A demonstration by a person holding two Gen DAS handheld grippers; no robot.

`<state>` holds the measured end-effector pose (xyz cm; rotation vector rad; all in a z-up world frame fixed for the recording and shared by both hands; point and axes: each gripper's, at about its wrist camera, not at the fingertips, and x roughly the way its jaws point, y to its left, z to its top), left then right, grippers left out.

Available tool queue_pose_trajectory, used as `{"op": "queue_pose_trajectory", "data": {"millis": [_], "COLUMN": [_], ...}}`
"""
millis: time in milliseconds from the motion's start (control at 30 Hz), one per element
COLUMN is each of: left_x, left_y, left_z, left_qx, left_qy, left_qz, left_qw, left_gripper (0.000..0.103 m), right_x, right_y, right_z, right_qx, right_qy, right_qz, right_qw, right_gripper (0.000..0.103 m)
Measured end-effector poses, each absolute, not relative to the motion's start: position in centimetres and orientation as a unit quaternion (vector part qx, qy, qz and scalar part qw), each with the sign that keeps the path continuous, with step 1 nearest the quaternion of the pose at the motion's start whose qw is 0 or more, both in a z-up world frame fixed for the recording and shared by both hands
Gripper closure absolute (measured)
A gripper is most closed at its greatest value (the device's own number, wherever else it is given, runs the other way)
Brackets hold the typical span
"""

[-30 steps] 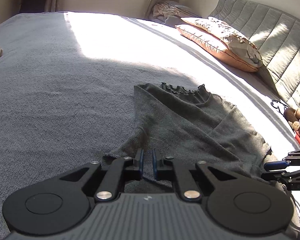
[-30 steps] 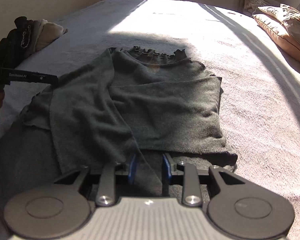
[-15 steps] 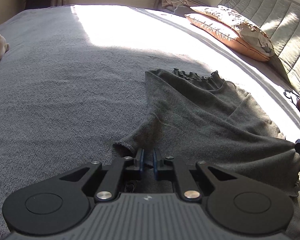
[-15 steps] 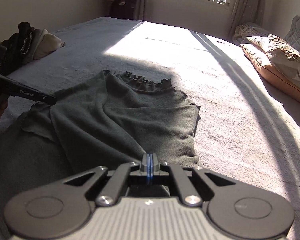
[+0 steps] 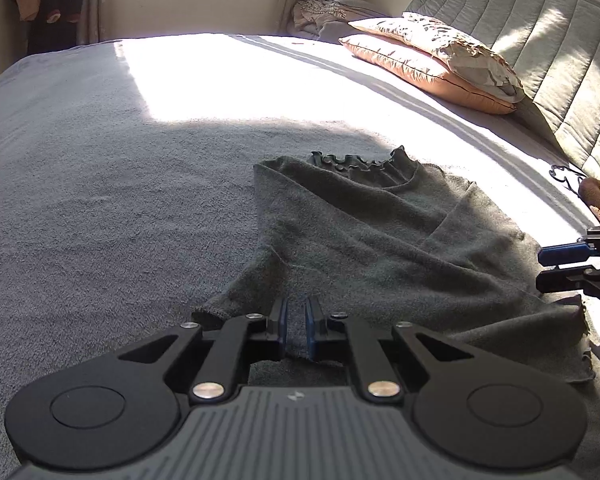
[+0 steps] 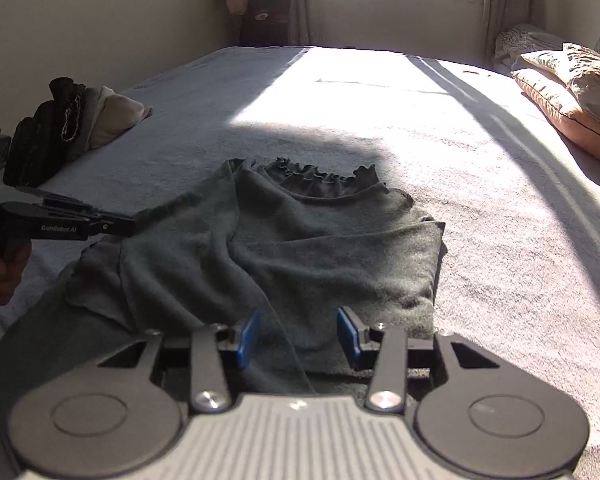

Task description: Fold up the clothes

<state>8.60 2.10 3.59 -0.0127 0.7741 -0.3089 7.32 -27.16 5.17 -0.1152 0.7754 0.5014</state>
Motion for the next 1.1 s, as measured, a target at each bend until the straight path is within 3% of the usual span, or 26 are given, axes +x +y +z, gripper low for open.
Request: {"op": "queue_pose_trajectory", "data": {"millis": [167, 267, 600, 800, 1000, 1100], "left_x": [8.8, 8.9, 8.5, 8.9, 8.7, 7.7], "left_y": [2.2, 2.6, 2.7, 3.9, 5.4, 4.4], "left_z": [3.2, 3.3, 3.3, 3.4, 4.2, 5.4], "left_qx": [0.005, 0.004, -0.008, -0.016, -0.057, -0.047], "left_qy": [0.387, 0.39, 0.391, 0.397, 0.393, 0.363], "left_qz": [-0.129, -0.119, -0.108, -0.079, -0.077, -0.107], "left_qw": [0.913, 0.913, 0.914, 0.914, 0.915, 0.925], "left_gripper": [0.092, 0.092, 0.092, 0.091, 0.092, 0.092], "right_x": [9.3, 8.8, 3.9, 6.7, 6.5, 6.3], "right_y": [-23.6, -22.2, -21.2, -22.0, -25.6, -28.0], "right_z": [2.9, 3.1, 6.4, 2.5, 4.9, 5.3], "right_qx": [-0.086, -0.122, -0.213, -0.236, -0.161, -0.085], "right_qy": [0.41, 0.406, 0.283, 0.362, 0.363, 0.404], "right_qz": [0.264, 0.264, 0.196, 0.146, 0.139, 0.162], "right_qw": [0.869, 0.866, 0.915, 0.89, 0.907, 0.896], "right_gripper": [0.078, 0.101, 0.101, 0.098, 0.083, 0.077]}}
